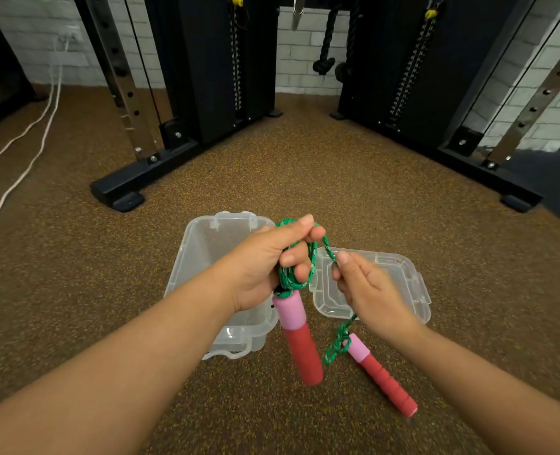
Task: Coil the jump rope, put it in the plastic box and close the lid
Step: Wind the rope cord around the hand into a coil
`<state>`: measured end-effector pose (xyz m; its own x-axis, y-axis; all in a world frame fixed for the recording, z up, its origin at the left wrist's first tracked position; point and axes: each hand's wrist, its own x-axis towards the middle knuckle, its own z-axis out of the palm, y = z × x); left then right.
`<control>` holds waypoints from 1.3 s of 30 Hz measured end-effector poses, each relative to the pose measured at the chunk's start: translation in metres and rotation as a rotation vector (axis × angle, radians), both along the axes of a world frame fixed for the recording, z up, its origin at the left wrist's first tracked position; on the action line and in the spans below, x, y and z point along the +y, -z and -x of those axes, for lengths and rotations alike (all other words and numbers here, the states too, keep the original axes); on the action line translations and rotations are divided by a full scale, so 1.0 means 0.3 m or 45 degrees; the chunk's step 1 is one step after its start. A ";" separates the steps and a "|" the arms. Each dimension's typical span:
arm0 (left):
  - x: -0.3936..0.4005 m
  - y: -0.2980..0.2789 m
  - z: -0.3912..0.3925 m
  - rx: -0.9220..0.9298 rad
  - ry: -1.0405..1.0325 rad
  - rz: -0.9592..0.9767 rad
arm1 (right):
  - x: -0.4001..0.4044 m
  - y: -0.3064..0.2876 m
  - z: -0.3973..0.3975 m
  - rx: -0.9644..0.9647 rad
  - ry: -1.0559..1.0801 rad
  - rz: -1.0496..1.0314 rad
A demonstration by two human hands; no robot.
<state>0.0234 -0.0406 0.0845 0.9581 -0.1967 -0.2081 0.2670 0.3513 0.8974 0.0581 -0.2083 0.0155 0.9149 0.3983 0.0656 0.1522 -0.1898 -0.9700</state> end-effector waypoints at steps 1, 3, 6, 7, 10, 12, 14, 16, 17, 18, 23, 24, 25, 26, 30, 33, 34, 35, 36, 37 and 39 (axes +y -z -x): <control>0.001 -0.006 -0.004 0.019 -0.034 0.077 | 0.004 0.007 0.007 -0.003 -0.002 0.011; 0.002 -0.016 -0.014 0.055 -0.112 0.200 | 0.004 0.018 0.023 -0.053 -0.009 0.074; 0.004 -0.017 -0.023 0.061 -0.192 0.225 | -0.009 0.034 0.051 -0.170 -0.046 0.217; 0.003 -0.017 -0.023 0.066 -0.199 0.216 | -0.014 0.037 0.061 -0.206 -0.063 0.278; 0.006 -0.022 -0.023 0.106 -0.177 0.216 | -0.021 0.029 0.100 -0.286 -0.128 0.401; 0.015 -0.025 -0.025 0.115 -0.150 0.217 | -0.023 0.009 0.127 -0.351 -0.171 0.440; 0.020 -0.025 -0.026 0.104 -0.137 0.206 | -0.023 -0.015 0.155 -0.420 -0.217 0.483; 0.021 -0.024 -0.025 0.099 -0.125 0.157 | -0.021 -0.038 0.175 -0.490 -0.254 0.512; 0.018 -0.023 -0.025 0.096 -0.105 0.113 | -0.018 -0.050 0.182 -0.513 -0.269 0.509; 0.014 -0.021 -0.025 0.089 -0.079 0.055 | -0.015 -0.061 0.187 -0.526 -0.284 0.493; -0.007 -0.019 -0.012 0.003 0.062 -0.351 | -0.007 -0.147 0.175 -0.507 -0.338 0.354; -0.011 -0.015 -0.009 -0.010 0.099 -0.452 | -0.008 -0.168 0.166 -0.502 -0.332 0.334; -0.017 -0.017 -0.002 -0.028 0.144 -0.532 | -0.009 -0.188 0.155 -0.500 -0.320 0.319; -0.024 -0.016 0.005 -0.040 0.177 -0.600 | -0.009 -0.207 0.144 -0.500 -0.299 0.300; -0.025 -0.033 0.028 -0.150 0.255 -0.790 | -0.014 -0.287 0.104 -0.495 -0.186 0.185; -0.020 -0.034 0.026 -0.176 0.393 -0.768 | -0.033 -0.305 0.056 -0.458 -0.078 0.171; -0.016 -0.034 0.026 -0.186 0.412 -0.734 | -0.040 -0.299 0.037 -0.428 -0.042 0.169; -0.014 -0.035 0.024 -0.198 0.406 -0.708 | -0.046 -0.284 0.017 -0.397 -0.017 0.173; -0.014 -0.035 0.021 -0.200 0.381 -0.689 | -0.050 -0.264 -0.002 -0.355 -0.001 0.174; -0.015 -0.037 0.017 -0.202 0.343 -0.642 | -0.052 -0.241 -0.018 -0.299 0.007 0.166; -0.012 -0.034 0.008 -0.205 0.271 -0.543 | -0.052 -0.189 -0.039 -0.167 0.003 0.131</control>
